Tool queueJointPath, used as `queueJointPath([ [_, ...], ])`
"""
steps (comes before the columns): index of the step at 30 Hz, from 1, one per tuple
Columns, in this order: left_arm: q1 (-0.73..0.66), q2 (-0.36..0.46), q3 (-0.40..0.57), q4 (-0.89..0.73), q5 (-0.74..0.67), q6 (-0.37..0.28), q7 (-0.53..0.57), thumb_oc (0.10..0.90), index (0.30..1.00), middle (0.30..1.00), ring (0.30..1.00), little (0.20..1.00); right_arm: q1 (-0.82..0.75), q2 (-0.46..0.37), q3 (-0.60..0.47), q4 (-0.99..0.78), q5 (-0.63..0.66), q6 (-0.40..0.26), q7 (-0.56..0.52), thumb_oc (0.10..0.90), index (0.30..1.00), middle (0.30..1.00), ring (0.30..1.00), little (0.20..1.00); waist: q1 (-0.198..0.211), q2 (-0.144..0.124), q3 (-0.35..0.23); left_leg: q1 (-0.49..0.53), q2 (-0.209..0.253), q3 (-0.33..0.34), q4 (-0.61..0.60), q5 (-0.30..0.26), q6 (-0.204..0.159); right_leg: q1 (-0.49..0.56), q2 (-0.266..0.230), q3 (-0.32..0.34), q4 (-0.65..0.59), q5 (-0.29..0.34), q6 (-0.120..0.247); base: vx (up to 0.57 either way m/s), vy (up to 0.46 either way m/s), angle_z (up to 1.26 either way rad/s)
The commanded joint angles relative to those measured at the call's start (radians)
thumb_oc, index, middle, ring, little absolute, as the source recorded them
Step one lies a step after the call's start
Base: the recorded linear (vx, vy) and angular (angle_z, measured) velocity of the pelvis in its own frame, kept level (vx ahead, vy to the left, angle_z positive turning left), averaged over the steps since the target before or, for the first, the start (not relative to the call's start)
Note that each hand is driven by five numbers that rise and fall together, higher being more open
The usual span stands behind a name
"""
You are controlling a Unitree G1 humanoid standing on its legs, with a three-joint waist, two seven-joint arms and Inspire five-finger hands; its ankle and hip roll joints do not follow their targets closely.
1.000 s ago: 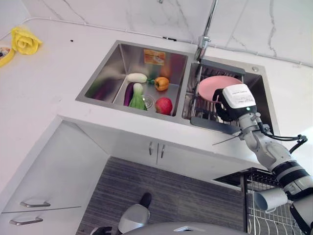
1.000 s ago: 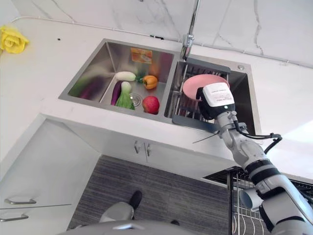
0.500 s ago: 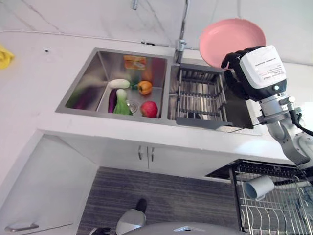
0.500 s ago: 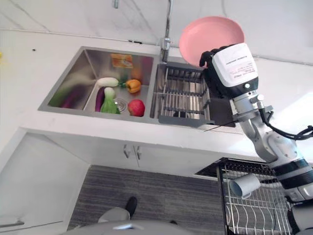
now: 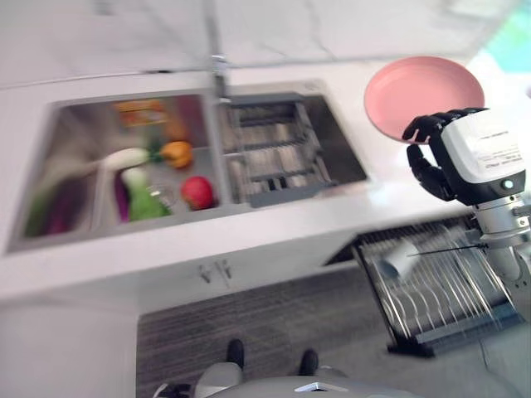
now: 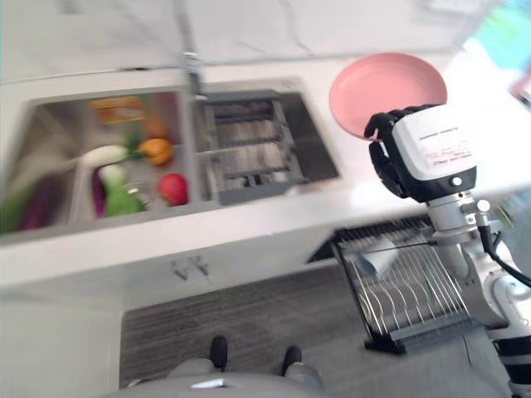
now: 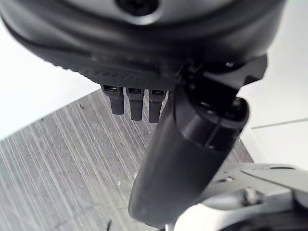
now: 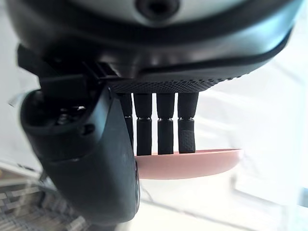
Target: Place the dishes in the dishwasher.
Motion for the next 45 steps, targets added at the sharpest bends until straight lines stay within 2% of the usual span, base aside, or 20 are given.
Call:
queueJointPath([
  [1, -0.067, 0.031, 0.025, 0.047, 0.026, -0.025, 0.008, 0.8, 0.9, 0.9, 0.9, 0.9, -0.136, -0.1, -0.069, -0.029, -0.027, 0.06, -0.074, 0.4, 0.3, 0.3, 0.3, 0.3, 0.047, 0.017, -0.021, 0.039, 0.069, 0.02, 0.002, -0.096, -0.039, -0.035, -0.142, -0.07, -0.001, 0.143, 0.051, -0.24, -0.014, -1.28],
  [2, -0.069, 0.042, 0.039, 0.05, 0.022, -0.019, 0.009, 0.8, 0.9, 0.9, 0.9, 0.9, -0.138, -0.096, -0.062, -0.023, -0.027, 0.064, -0.075, 0.4, 0.3, 0.3, 0.3, 0.3, 0.051, 0.017, -0.011, 0.033, 0.08, 0.051, 0.006, -0.093, -0.037, -0.027, -0.149, -0.096, 0.011, 0.122, 0.045, -0.2, -0.034, -1.26],
  [3, -0.07, 0.046, 0.045, 0.049, 0.018, -0.018, 0.012, 0.8, 0.9, 0.9, 0.9, 0.9, -0.138, -0.095, -0.056, -0.017, -0.029, 0.065, -0.075, 0.4, 0.3, 0.3, 0.3, 0.3, 0.057, 0.023, -0.013, 0.035, 0.092, 0.055, 0.004, -0.107, -0.04, -0.009, -0.146, -0.097, 0.021, 0.096, 0.051, -0.21, -0.067, -1.18],
  [4, -0.073, 0.05, 0.055, 0.045, 0.011, -0.016, 0.013, 0.8, 0.9, 0.9, 0.9, 0.9, -0.13, -0.092, -0.053, -0.005, -0.034, 0.071, -0.073, 0.4, 0.3, 0.3, 0.3, 0.3, 0.059, 0.018, -0.01, 0.022, 0.097, 0.074, 0.007, -0.095, -0.038, 0.004, -0.155, -0.099, 0.055, 0.082, 0.048, -0.22, -0.082, -1.34],
  [5, -0.079, 0.05, 0.056, 0.034, 0.004, -0.017, 0.014, 0.8, 0.9, 0.9, 0.9, 0.9, -0.093, -0.084, -0.072, 0.022, -0.045, 0.084, -0.07, 0.4, 0.3, 0.3, 0.3, 0.3, 0.061, 0.008, -0.016, -0.009, 0.095, 0.082, 0.02, -0.088, -0.03, 0.029, -0.157, -0.051, 0.123, 0.031, 0.04, -0.21, -0.067, -0.9],
  [6, -0.079, 0.05, 0.056, 0.034, 0.004, -0.017, 0.014, 0.8, 0.9, 0.9, 0.9, 0.9, -0.093, -0.084, -0.072, 0.022, -0.045, 0.084, -0.07, 0.4, 0.3, 0.3, 0.3, 0.3, 0.061, 0.008, -0.016, -0.009, 0.095, 0.082, 0.02, -0.088, -0.03, 0.029, -0.157, -0.051, 0.123, 0.031, 0.04, -0.15, -0.109, -0.67],
  [7, -0.069, 0.043, 0.053, 0.028, -0.005, -0.019, 0.015, 0.8, 0.9, 0.9, 0.9, 0.9, -0.055, -0.069, -0.101, 0.038, -0.049, 0.097, -0.067, 0.4, 0.3, 0.3, 0.3, 0.3, 0.071, -0.005, -0.038, -0.028, 0.088, 0.091, 0.03, -0.081, -0.035, 0.085, -0.152, -0.035, 0.095, 0.016, 0.045, -0.04, -0.127, -0.22],
  [11, -0.059, 0.024, 0.06, 0.033, -0.032, -0.021, 0.015, 0.8, 0.9, 0.9, 0.9, 0.9, -0.031, -0.033, -0.107, 0.043, -0.047, 0.108, -0.062, 0.4, 0.3, 0.3, 0.3, 0.3, 0.085, -0.009, -0.067, -0.029, 0.096, 0.112, 0.038, -0.077, -0.05, 0.103, -0.142, -0.063, 0.036, 0.023, 0.053, 0.01, -0.152, -0.53],
  [14, -0.049, 0.005, 0.061, 0.036, -0.045, -0.02, 0.018, 0.8, 0.9, 0.9, 0.9, 0.9, -0.022, -0.019, -0.092, 0.032, -0.036, 0.094, -0.036, 0.4, 0.3, 0.3, 0.3, 0.3, 0.081, 0.0, -0.075, -0.009, 0.116, 0.114, 0.032, -0.067, -0.065, 0.12, -0.115, -0.077, -0.001, 0.005, 0.049, 0.07, -0.155, -0.34],
  [16, -0.045, -0.014, 0.044, 0.037, -0.043, -0.021, 0.015, 0.8, 0.9, 0.9, 0.9, 0.9, -0.012, -0.005, -0.061, 0.025, -0.009, 0.066, -0.001, 0.4, 0.3, 0.3, 0.3, 0.3, 0.07, 0.016, -0.071, 0.0, 0.139, 0.098, 0.025, -0.049, -0.082, 0.144, -0.088, -0.1, -0.015, -0.032, 0.029, -0.01, -0.189, 0.04],
  [17, -0.046, -0.019, 0.037, 0.035, -0.042, -0.022, 0.013, 0.8, 0.9, 0.9, 0.9, 0.9, -0.007, 0.003, -0.052, 0.022, 0.0, 0.058, 0.01, 0.4, 0.3, 0.3, 0.3, 0.3, 0.067, 0.019, -0.064, -0.01, 0.143, 0.109, 0.031, -0.026, -0.08, 0.139, -0.085, -0.114, -0.015, -0.027, 0.015, -0.06, -0.157, 0.09],
  [21, -0.037, -0.034, 0.015, 0.027, -0.042, -0.027, 0.005, 0.8, 0.9, 0.9, 0.9, 0.9, 0.002, 0.028, -0.01, 0.043, 0.025, 0.036, 0.048, 0.4, 0.3, 0.3, 0.3, 0.3, 0.062, 0.037, -0.068, -0.008, 0.153, 0.081, 0.016, -0.012, -0.091, 0.16, -0.062, -0.136, -0.036, -0.045, 0.004, 0.0, -0.065, 0.36],
  [26, -0.017, -0.043, -0.002, 0.027, -0.033, -0.026, -0.002, 0.8, 0.9, 0.9, 0.9, 0.9, -0.012, 0.06, 0.043, 0.099, 0.046, 0.03, 0.064, 0.4, 0.3, 0.3, 0.3, 0.3, 0.073, 0.05, -0.069, -0.007, 0.15, 0.058, 0.01, -0.012, -0.094, 0.172, -0.059, -0.155, -0.041, -0.05, 0.002, 0.03, -0.006, 0.26],
  [32, 0.001, -0.036, -0.005, 0.023, -0.035, -0.027, -0.004, 0.8, 0.9, 0.9, 0.9, 0.9, -0.056, 0.089, 0.101, 0.187, 0.078, 0.037, 0.072, 0.4, 0.3, 0.3, 0.3, 0.3, 0.092, 0.053, -0.062, -0.022, 0.134, 0.036, 0.006, -0.012, -0.091, 0.168, -0.068, -0.17, -0.041, -0.042, 0.004, 0.01, 0.028, 0.2],
  [34, 0.005, -0.027, -0.014, 0.016, -0.044, -0.027, 0.001, 0.8, 0.9, 0.9, 0.9, 0.9, -0.09, 0.107, 0.133, 0.289, 0.099, 0.061, 0.069, 0.4, 0.3, 0.3, 0.3, 0.3, 0.114, 0.057, -0.053, -0.04, 0.126, 0.001, 0.004, -0.027, -0.095, 0.167, -0.072, -0.172, -0.041, -0.052, 0.013, 0.04, 0.008, 0.25],
  [39, 0.011, -0.016, -0.036, 0.005, -0.064, -0.03, 0.012, 0.8, 0.9, 0.9, 0.9, 0.9, -0.184, 0.11, 0.174, 0.481, 0.127, 0.102, 0.03, 0.4, 0.3, 0.3, 0.3, 0.3, 0.148, 0.063, -0.02, -0.103, 0.111, -0.035, 0.005, -0.013, -0.091, 0.139, -0.088, -0.206, -0.041, -0.034, 0.018, -0.04, 0.016, 0.36],
  [43, 0.006, -0.007, -0.044, 0.003, -0.076, -0.036, 0.017, 0.8, 0.9, 0.9, 0.9, 0.9, -0.271, 0.099, 0.217, 0.572, 0.165, 0.104, 0.009, 0.4, 0.3, 0.3, 0.3, 0.3, 0.158, 0.071, 0.007, -0.149, 0.101, -0.054, 0.006, 0.001, -0.089, 0.107, -0.097, -0.214, -0.04, -0.021, 0.019, -0.09, 0.027, 0.2],
  [45, -0.001, 0.001, -0.067, 0.001, -0.082, -0.042, 0.02, 0.8, 0.9, 0.9, 0.9, 0.9, -0.368, 0.1, 0.299, 0.692, 0.194, 0.098, 0.01, 0.4, 0.3, 0.3, 0.3, 0.3, 0.177, 0.081, 0.034, -0.183, 0.093, -0.066, 0.006, 0.013, -0.088, 0.083, -0.106, -0.222, -0.04, -0.008, 0.02, -0.09, 0.035, 0.15],
])
